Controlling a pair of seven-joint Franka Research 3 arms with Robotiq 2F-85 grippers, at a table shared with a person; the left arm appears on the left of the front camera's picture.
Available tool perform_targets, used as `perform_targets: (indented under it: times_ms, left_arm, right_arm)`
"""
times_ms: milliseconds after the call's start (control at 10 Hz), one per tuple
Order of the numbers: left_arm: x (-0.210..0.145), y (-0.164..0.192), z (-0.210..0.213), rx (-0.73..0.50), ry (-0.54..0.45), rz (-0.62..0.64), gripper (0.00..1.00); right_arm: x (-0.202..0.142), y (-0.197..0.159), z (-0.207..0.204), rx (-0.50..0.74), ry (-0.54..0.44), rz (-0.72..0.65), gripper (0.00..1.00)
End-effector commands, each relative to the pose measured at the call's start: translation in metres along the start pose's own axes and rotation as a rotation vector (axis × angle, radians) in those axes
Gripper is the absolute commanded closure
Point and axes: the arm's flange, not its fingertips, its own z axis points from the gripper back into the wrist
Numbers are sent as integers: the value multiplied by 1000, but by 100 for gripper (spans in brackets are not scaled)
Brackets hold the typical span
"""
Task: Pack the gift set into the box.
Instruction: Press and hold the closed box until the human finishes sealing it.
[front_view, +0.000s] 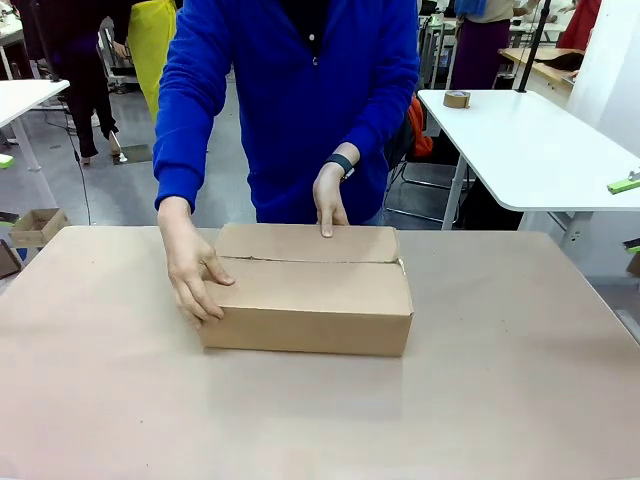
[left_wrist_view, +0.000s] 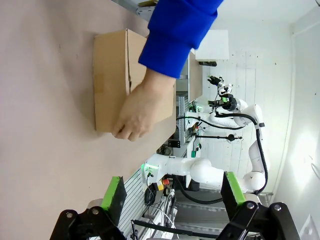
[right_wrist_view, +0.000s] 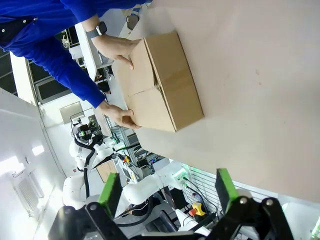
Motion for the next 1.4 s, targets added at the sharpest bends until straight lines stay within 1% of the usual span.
perform_targets:
  times_ms: [0, 1200, 1300]
  left_arm:
    - [-3, 0, 2, 0, 15, -20, 0]
    - [-3, 0, 2, 0, 15, -20, 0]
    - [0, 0, 0, 0, 0, 0, 0]
  right_arm:
    - [-1, -2, 3, -14, 13, 14, 0]
    - [-1, -2, 3, -14, 13, 14, 0]
    - [0, 0, 0, 0, 0, 0, 0]
